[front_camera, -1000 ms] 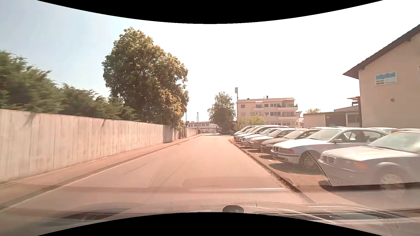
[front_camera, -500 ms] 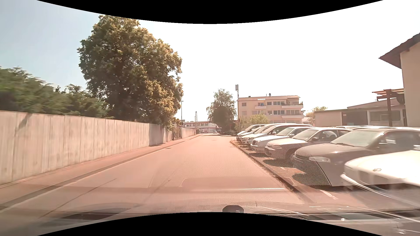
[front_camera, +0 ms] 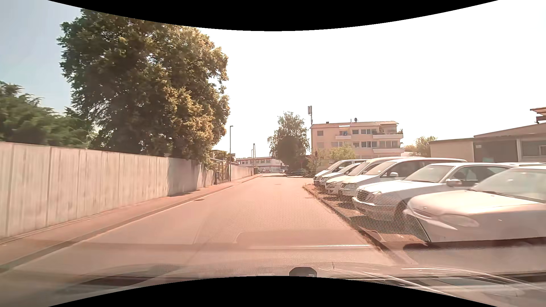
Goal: Follow the waypoints while adhering to traffic rules and regulations
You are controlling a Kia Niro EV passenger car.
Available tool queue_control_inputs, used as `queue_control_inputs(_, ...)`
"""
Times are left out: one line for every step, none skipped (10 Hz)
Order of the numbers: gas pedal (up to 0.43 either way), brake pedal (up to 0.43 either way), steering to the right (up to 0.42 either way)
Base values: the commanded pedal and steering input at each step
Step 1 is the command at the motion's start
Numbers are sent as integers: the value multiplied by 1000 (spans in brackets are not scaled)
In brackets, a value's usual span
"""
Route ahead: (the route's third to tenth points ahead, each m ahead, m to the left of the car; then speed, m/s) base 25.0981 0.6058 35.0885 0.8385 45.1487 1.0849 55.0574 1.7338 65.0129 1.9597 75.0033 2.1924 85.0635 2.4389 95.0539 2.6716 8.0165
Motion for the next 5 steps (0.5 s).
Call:
queue_control_inputs(0, 165, -1)
queue_control_inputs(0, 165, -1)
queue_control_inputs(0, 165, 0)
queue_control_inputs(0, 165, 0)
queue_control_inputs(0, 177, 0)
